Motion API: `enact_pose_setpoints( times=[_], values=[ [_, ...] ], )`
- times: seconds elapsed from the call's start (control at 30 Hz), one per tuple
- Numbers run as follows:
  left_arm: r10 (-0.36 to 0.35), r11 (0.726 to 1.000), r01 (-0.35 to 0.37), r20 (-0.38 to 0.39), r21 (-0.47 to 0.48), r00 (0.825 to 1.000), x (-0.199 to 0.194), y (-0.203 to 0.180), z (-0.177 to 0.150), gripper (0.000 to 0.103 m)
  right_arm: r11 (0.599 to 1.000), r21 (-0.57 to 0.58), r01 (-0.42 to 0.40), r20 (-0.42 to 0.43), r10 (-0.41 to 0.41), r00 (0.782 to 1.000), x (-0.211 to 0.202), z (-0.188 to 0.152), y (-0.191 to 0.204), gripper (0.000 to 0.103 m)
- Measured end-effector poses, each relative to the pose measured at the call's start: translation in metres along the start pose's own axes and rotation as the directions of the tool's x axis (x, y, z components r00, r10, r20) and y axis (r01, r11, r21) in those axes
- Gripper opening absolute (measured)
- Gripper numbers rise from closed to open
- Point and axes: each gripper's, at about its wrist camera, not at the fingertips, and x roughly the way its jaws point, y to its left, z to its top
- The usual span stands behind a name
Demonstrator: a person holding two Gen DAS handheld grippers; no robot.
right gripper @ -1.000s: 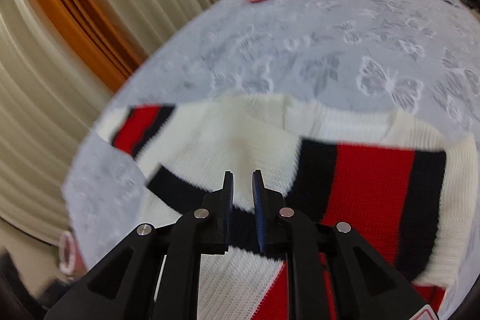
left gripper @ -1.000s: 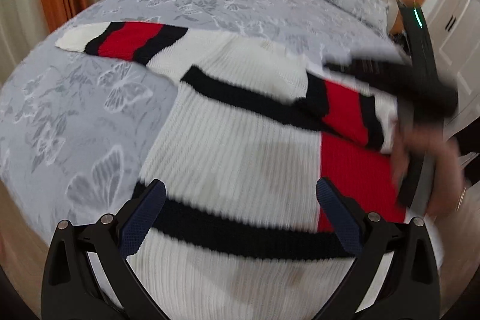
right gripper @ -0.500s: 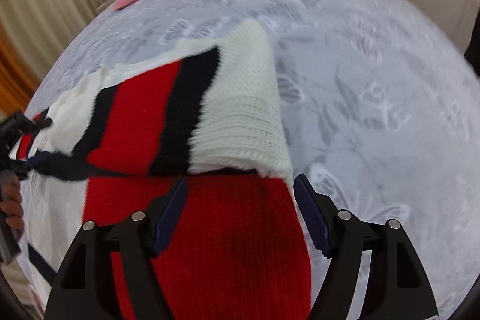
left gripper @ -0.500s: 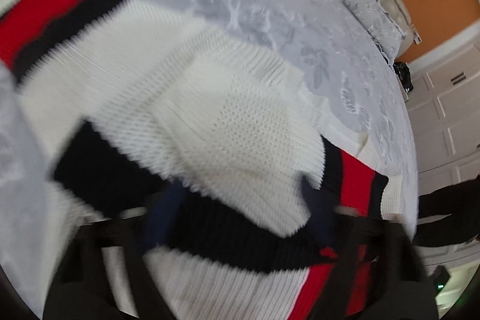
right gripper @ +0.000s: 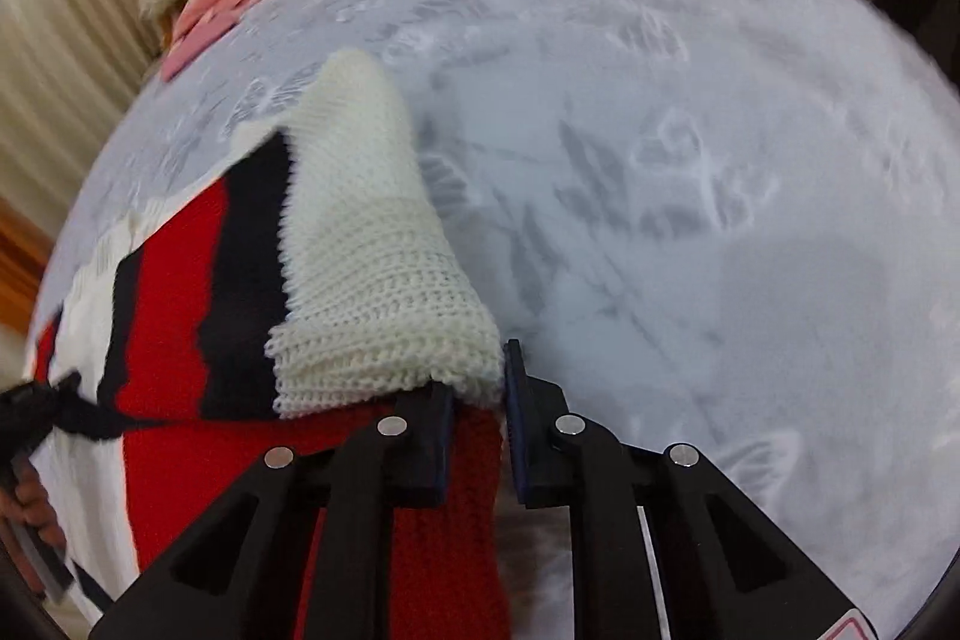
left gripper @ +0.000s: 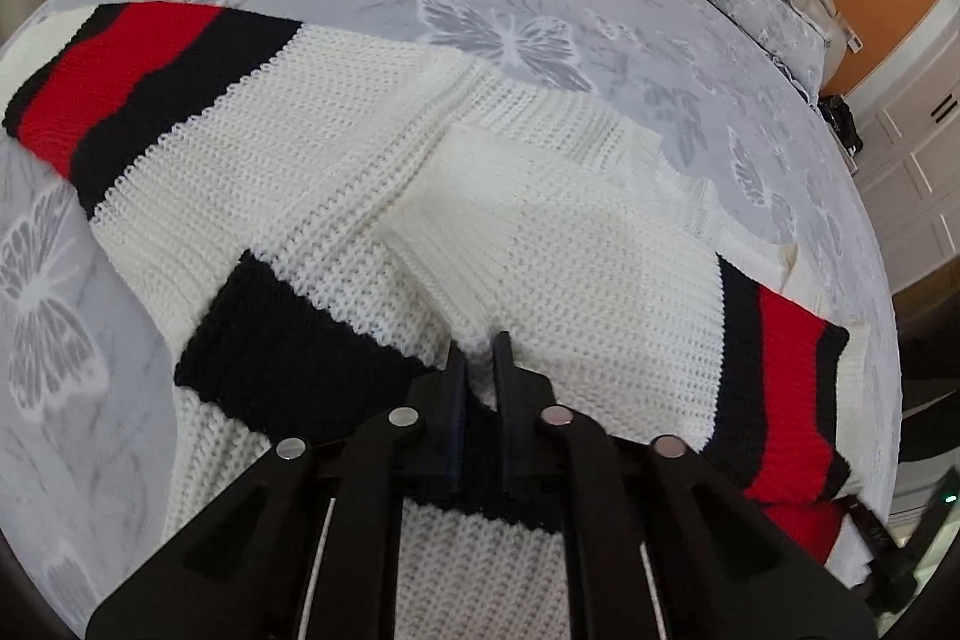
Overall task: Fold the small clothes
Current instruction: 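Fold the held sleeve across the sweater body with the right gripper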
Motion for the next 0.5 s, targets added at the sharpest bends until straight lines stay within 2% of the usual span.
enact_pose_setpoints(
  times=[0.1,0.13,0.17,0.23,0.3,0.37,0.4,0.47,0.5],
  values=[
    [-0.088,0.993,0.092,0.051,-0.074,0.995,-0.026,0.018,0.0,0.014,0.998,-0.07,-0.001,0.067,0.006,0.998,-0.033,0.003,0.031,0.02],
    [-0.109,0.987,0.118,0.081,-0.107,0.991,-0.036,0.029,0.001,0.026,0.996,-0.094,-0.001,0.081,0.009,0.997,-0.042,0.001,0.039,0.021],
    [-0.117,0.977,0.136,0.125,-0.163,0.985,-0.052,0.048,0.004,0.048,0.993,-0.118,-0.006,0.091,0.017,0.996,-0.049,-0.004,0.044,0.023],
    [-0.068,0.954,0.127,0.215,-0.271,0.974,-0.075,0.09,0.013,0.064,0.985,-0.17,-0.009,0.102,0.027,0.994,-0.062,-0.017,0.056,0.039],
    [-0.01,0.932,0.101,0.254,-0.347,0.967,-0.088,0.129,0.029,0.066,0.98,-0.198,-0.032,0.081,0.049,0.996,-0.072,-0.037,0.065,0.041],
    [0.079,0.9,0.044,0.262,-0.434,0.962,-0.093,0.176,0.053,0.074,0.976,-0.212,-0.048,0.036,0.057,0.998,-0.077,-0.059,0.072,0.041],
    [0.105,0.884,0.029,0.258,-0.466,0.96,-0.092,0.192,0.062,0.075,0.975,-0.215,-0.055,0.007,0.058,0.998,-0.079,-0.074,0.074,0.041],
    [0.168,0.826,-0.006,0.235,-0.564,0.957,-0.087,0.232,0.08,0.075,0.975,-0.213,-0.067,-0.047,0.059,0.997,-0.081,-0.097,0.077,0.041],
    [0.185,0.777,-0.003,0.224,-0.63,0.957,-0.081,0.257,0.088,0.075,0.976,-0.204,-0.073,-0.078,0.059,0.995,-0.084,-0.108,0.078,0.041]
  ],
)
